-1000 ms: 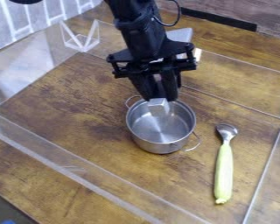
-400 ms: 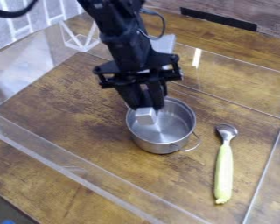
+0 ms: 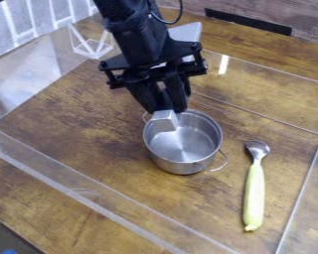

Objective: Put the spoon into the silver pot

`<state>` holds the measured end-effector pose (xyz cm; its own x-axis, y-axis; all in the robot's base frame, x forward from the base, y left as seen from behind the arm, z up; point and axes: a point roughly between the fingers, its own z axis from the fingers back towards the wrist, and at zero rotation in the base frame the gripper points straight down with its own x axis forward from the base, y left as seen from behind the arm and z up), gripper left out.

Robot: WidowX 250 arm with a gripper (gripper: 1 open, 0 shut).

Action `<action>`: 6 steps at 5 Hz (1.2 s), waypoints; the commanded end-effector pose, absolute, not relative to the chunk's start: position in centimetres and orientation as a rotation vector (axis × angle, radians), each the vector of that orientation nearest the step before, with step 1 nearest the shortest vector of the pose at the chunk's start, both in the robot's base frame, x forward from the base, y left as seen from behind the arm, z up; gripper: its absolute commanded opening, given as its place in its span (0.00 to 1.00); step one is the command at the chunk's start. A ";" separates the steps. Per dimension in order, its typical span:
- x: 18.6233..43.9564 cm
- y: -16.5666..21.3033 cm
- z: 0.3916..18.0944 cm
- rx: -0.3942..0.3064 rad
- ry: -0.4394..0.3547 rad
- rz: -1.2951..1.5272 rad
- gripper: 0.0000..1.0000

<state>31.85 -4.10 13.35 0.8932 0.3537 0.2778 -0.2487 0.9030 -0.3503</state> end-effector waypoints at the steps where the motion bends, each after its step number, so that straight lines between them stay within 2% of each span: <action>1: 31.4 -4.3 14.9 -0.331 -0.406 0.266 0.00; 2: 31.5 -4.9 14.5 -0.334 -0.422 0.295 0.00; 3: 31.5 -6.4 14.9 -0.334 -0.402 0.246 1.00; 4: 31.8 -10.2 14.2 -0.325 -0.392 0.272 0.00; 5: 32.3 -13.1 11.2 -0.308 -0.368 0.231 1.00; 6: 32.1 -15.0 8.4 -0.300 -0.332 0.214 1.00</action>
